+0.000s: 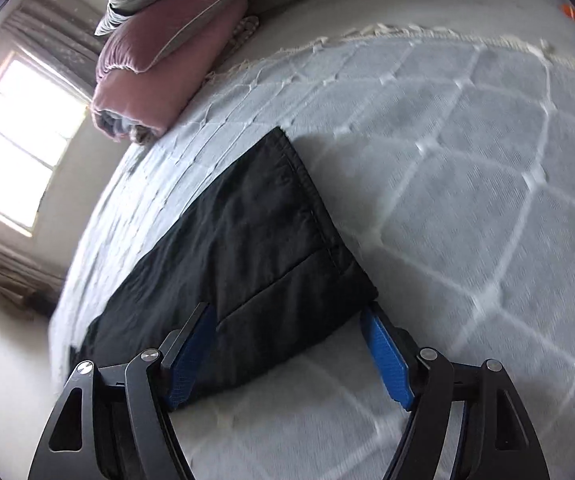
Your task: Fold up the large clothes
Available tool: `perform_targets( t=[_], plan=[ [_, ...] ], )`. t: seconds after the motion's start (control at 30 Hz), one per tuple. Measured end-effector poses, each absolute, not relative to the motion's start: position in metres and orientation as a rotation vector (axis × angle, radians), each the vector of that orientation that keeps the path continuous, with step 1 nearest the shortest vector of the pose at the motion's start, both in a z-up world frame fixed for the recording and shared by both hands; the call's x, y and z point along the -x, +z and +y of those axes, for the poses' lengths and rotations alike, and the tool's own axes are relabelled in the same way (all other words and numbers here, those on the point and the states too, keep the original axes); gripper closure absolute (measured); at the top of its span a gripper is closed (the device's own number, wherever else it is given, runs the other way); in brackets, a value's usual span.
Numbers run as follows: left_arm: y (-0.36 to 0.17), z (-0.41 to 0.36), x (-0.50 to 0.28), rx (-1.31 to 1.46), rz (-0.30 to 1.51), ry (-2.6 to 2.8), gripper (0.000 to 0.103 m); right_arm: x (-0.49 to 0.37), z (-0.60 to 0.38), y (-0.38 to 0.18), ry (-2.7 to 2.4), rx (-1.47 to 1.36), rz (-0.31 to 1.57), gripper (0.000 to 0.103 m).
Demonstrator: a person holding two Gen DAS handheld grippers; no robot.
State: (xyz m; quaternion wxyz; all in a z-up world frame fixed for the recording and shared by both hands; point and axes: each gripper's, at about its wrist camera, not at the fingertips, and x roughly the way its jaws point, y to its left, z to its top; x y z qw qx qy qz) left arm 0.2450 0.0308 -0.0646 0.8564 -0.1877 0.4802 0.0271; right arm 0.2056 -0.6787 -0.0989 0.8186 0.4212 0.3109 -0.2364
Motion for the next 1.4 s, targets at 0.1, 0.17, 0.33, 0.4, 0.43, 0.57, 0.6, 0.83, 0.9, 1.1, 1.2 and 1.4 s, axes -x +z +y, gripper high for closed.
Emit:
perform_targets(
  t=[0.1, 0.17, 0.33, 0.4, 0.43, 0.57, 0.6, 0.83, 0.9, 1.1, 1.2, 1.4],
  plan=[
    [-0.069, 0.024, -0.244, 0.362, 1.036, 0.034, 0.002, -0.223, -0.681, -0.096, -0.554, -0.841, 0.659, 0.069],
    [-0.069, 0.023, -0.241, 0.326, 1.042, 0.039, 0.002, -0.235, -0.686, -0.100, -0.532, -0.872, 0.689, 0.090],
    [-0.070, 0.035, -0.244, 0.352, 1.042, 0.060, 0.002, -0.245, -0.690, -0.065, -0.611, -0.738, 0.644, 0.096],
    [-0.071, 0.039, -0.245, 0.374, 1.043, 0.060, 0.002, -0.253, -0.682, -0.036, -0.671, -0.619, 0.623, 0.096],
    [-0.072, 0.040, -0.244, 0.378, 1.046, 0.058, 0.002, -0.257, -0.677, -0.020, -0.690, -0.585, 0.603, 0.097],
    [-0.071, 0.041, -0.242, 0.367, 1.058, 0.037, 0.002, -0.277, -0.652, 0.023, -0.760, -0.451, 0.566, 0.097],
    [-0.070, 0.043, -0.242, 0.374, 1.062, 0.031, 0.002, -0.282, -0.641, 0.036, -0.756, -0.428, 0.543, 0.097],
    [-0.062, 0.079, -0.239, 0.470, 1.050, 0.054, 0.002, -0.310, -0.558, 0.089, -0.584, -0.306, 0.462, 0.097],
    [-0.060, 0.092, -0.237, 0.509, 1.033, 0.069, 0.002, -0.315, -0.523, 0.102, -0.523, -0.255, 0.435, 0.097],
    [-0.054, 0.123, -0.234, 0.634, 1.007, 0.054, 0.002, -0.343, -0.379, 0.130, -0.277, -0.069, 0.354, 0.097],
    [-0.054, 0.138, -0.231, 0.683, 0.990, 0.081, 0.002, -0.358, -0.306, 0.124, -0.142, 0.003, 0.360, 0.097],
    [-0.058, 0.157, -0.226, 0.768, 0.978, 0.083, 0.002, -0.384, -0.171, 0.057, 0.127, 0.056, 0.459, 0.097]
  ],
)
